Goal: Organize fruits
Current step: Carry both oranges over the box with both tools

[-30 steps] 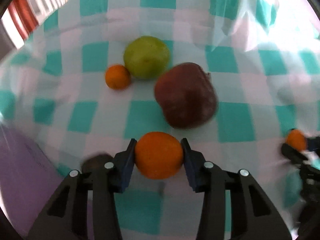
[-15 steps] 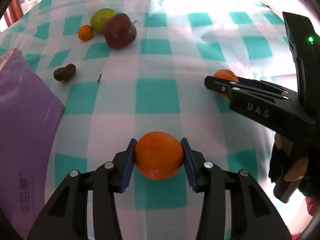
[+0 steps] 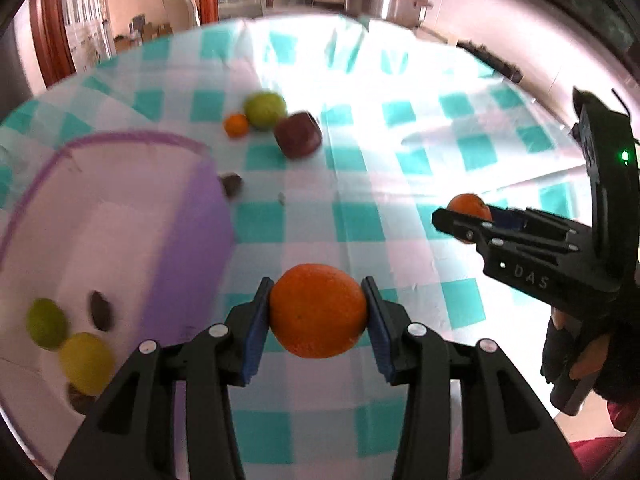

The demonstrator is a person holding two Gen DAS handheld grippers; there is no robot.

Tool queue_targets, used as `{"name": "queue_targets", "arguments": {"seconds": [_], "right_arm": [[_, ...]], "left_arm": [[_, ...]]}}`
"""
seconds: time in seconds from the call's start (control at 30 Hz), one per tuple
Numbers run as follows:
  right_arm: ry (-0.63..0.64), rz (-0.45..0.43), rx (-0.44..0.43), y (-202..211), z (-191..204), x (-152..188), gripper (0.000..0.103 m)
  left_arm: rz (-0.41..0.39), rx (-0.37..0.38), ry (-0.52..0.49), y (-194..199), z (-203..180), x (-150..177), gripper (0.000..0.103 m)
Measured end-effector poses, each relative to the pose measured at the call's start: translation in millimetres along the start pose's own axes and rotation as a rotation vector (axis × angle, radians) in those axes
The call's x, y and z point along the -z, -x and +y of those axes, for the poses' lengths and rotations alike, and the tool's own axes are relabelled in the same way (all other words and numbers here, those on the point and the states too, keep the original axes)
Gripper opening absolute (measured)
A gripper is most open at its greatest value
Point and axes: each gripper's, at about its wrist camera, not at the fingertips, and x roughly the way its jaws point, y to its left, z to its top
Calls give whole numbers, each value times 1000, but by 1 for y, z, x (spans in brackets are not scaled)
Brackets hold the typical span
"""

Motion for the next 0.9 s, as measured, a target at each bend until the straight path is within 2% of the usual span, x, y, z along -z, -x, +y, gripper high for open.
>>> {"name": "queue_targets", "arguments": {"seconds": [0.1, 0.3, 0.5, 0.67, 0.9], "right_arm": [[-1, -27, -31, 17, 35, -3, 41], [99, -94, -81, 43, 111, -16, 41], [144, -144, -110, 63, 167, -28, 41], [182, -145, -123, 60, 208, -29, 41], [328, -218, -131, 78, 255, -38, 41]], "left_arm": [[-54, -6, 4, 29, 22, -2, 45], [-192, -45, 36, 96, 85, -9, 45], [-280, -88, 68, 153, 144, 3, 45], [-307, -119, 132, 173, 191, 19, 45], [-357, -155, 131, 190, 226, 40, 45]]}}
